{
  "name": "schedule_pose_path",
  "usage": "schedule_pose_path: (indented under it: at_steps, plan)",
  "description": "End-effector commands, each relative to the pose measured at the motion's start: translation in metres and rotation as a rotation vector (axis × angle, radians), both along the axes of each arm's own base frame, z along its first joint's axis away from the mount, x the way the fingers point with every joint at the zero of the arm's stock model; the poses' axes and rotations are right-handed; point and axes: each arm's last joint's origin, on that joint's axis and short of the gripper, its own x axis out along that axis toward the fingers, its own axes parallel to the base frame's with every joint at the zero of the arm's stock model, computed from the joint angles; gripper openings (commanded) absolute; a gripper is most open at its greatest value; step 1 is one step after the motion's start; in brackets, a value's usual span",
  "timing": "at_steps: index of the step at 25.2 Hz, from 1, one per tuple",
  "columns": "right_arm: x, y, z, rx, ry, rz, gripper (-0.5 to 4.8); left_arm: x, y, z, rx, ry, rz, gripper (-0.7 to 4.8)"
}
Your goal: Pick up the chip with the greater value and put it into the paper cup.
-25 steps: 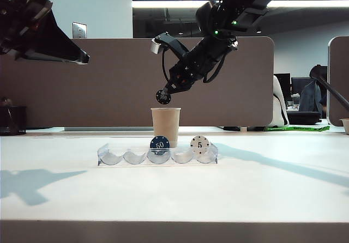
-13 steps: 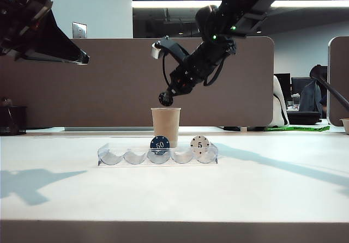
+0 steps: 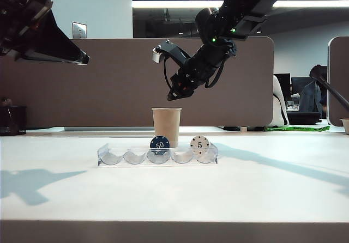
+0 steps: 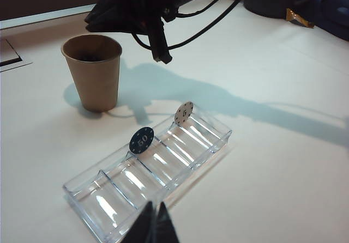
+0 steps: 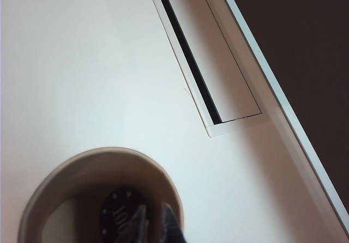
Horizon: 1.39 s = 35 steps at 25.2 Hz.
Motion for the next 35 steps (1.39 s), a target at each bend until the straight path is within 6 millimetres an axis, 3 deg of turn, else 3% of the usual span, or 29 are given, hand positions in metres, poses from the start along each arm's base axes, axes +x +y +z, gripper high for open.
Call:
schedule_pose_path:
  at_steps: [1, 5, 7, 12, 14, 15, 19, 20, 28, 35]
  plan:
    - [0.0, 0.0, 0.007, 0.015, -0.024, -0.003, 0.45, 0.0, 0.0, 0.002, -0.007, -0.007, -0.005, -0.05]
    - [0.0, -0.001, 0.015, 0.029, -0.057, -0.005, 0.33, 0.0, 0.0, 0.002, -0.006, -0.007, -0.005, -0.05]
    - [-0.001, -0.001, 0.024, 0.05, -0.09, -0.012, -0.07, 0.0, 0.0, 0.002, -0.006, -0.008, -0.005, -0.05]
    - [-0.002, -0.009, 0.056, 0.226, -0.126, -0.115, -0.06, 0.001, 0.0, 0.002, 0.001, -0.016, 0.013, -0.05]
    - [0.003, -0.028, 0.069, 0.372, -0.082, -0.237, -0.06, 0.002, 0.002, 0.003, 0.021, -0.039, 0.069, -0.05]
    - [0.01, -0.048, 0.076, 0.504, -0.011, -0.323, -0.06, 0.003, 0.002, 0.004, 0.036, -0.063, 0.084, -0.05]
    - [0.019, -0.086, 0.081, 0.67, 0.085, -0.436, -0.06, 0.003, 0.003, 0.006, 0.034, -0.084, 0.087, -0.05]
    - [0.022, -0.107, 0.085, 0.699, 0.1, -0.484, -0.06, 0.002, 0.003, 0.007, 0.033, -0.086, 0.087, -0.05]
    - [0.01, -0.159, 0.115, 0.681, 0.063, -0.572, -0.06, 0.004, 0.005, 0.007, 0.05, -0.094, 0.163, -0.05]
    - [-0.023, -0.198, 0.16, 0.662, 0.026, -0.635, -0.06, 0.004, 0.007, 0.008, 0.022, -0.071, 0.213, -0.05]
